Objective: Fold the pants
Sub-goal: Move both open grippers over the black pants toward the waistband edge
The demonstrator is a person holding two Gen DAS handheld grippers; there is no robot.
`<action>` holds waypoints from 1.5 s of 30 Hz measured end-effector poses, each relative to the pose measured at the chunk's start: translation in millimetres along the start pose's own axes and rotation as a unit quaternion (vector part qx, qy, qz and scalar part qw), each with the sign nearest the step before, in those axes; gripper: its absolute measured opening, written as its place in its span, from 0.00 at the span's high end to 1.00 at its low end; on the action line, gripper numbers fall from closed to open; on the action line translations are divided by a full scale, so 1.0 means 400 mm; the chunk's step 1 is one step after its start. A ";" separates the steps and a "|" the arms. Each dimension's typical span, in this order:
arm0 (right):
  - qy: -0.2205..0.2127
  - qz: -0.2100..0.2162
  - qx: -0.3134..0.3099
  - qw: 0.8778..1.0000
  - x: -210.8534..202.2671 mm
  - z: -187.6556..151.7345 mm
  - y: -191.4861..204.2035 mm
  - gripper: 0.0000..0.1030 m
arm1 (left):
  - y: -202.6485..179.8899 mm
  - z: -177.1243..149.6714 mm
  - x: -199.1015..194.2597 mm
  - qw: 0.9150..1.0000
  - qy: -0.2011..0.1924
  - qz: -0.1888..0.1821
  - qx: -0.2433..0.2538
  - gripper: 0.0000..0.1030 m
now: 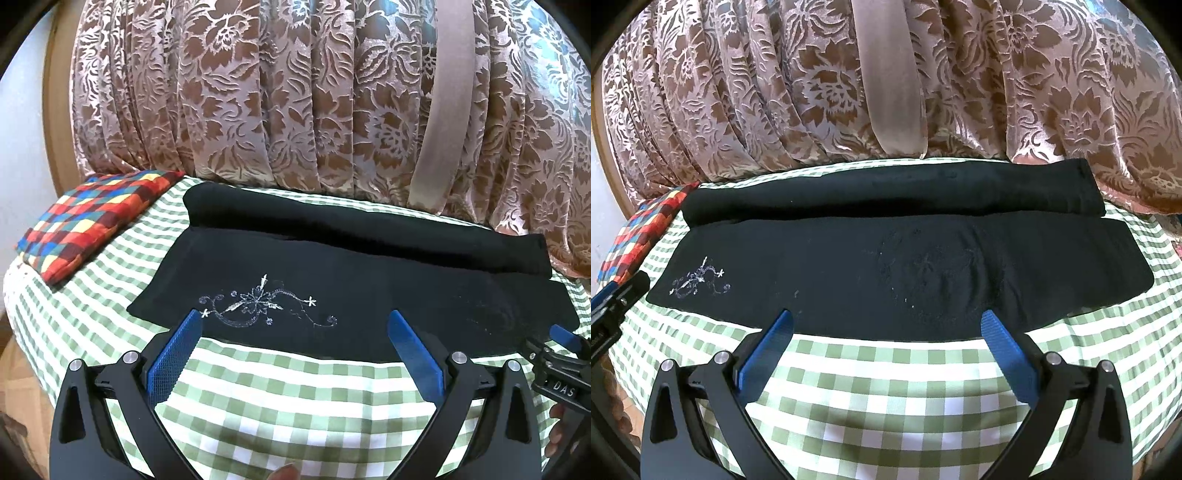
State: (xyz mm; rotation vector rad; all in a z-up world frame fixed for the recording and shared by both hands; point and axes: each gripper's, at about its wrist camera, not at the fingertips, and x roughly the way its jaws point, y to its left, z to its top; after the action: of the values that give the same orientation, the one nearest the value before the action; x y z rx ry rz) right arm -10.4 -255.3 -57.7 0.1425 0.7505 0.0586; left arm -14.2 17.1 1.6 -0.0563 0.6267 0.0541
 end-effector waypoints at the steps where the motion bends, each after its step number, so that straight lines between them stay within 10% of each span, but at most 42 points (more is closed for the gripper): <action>1: 0.002 0.000 0.000 1.000 0.003 -0.001 0.000 0.02 | 0.001 0.000 -0.002 1.000 -0.001 0.001 0.000 0.03; 25: 0.053 0.019 -0.026 0.998 0.069 -0.035 0.051 0.02 | 0.296 0.054 -0.149 0.987 -0.018 0.142 -0.067 0.03; 45: 0.062 -0.021 0.006 0.998 0.076 -0.040 -0.023 0.02 | 0.030 0.039 -0.137 0.998 -0.001 -0.027 0.052 0.03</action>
State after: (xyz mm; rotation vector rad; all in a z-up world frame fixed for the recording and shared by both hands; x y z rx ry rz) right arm 0.8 -259.6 -91.0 0.1351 0.8781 0.0243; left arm -50.1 28.4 45.8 0.0268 0.6247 -0.0297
